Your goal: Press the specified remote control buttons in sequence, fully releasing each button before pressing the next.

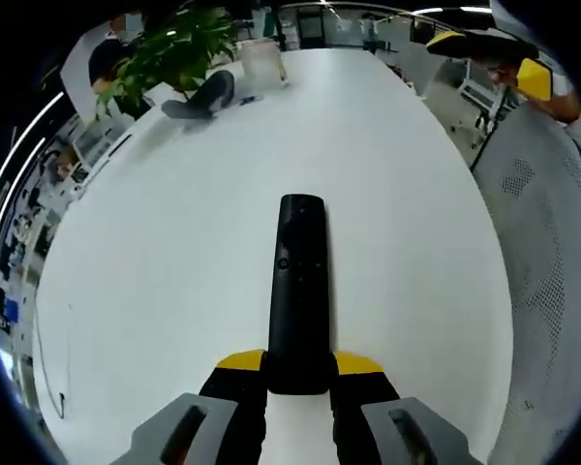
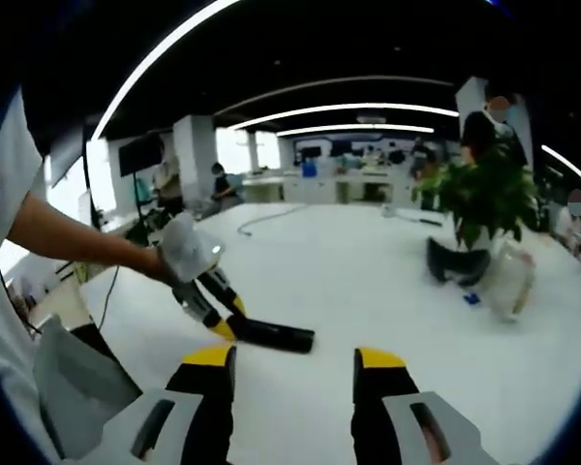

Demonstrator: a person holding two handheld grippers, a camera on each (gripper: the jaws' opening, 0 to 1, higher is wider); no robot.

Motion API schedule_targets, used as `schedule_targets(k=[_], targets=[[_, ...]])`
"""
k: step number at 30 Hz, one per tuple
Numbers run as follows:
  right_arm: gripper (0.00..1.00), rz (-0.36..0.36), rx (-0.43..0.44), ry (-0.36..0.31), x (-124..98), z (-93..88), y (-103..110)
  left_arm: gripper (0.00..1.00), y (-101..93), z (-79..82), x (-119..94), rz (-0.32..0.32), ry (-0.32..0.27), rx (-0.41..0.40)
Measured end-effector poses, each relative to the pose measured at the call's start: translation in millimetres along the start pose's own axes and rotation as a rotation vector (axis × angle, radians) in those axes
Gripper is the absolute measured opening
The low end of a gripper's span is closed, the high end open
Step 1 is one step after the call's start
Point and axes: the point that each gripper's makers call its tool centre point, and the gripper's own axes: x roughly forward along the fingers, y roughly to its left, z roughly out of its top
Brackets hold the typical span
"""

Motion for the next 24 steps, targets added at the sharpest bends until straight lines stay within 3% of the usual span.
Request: schedule_targets(k=[15, 24], targets=[[0.45, -0.005, 0.003, 0.021, 1.5, -3.5, -1.8, 0.23, 43.8, 5.1, 3.3, 0.037, 0.04, 0.056], [0.44, -0.007, 0.004, 0.03, 2.5, -5.0, -2.8, 0.23, 70.9, 4.5, 6.4, 0.069, 0.046, 0.048]])
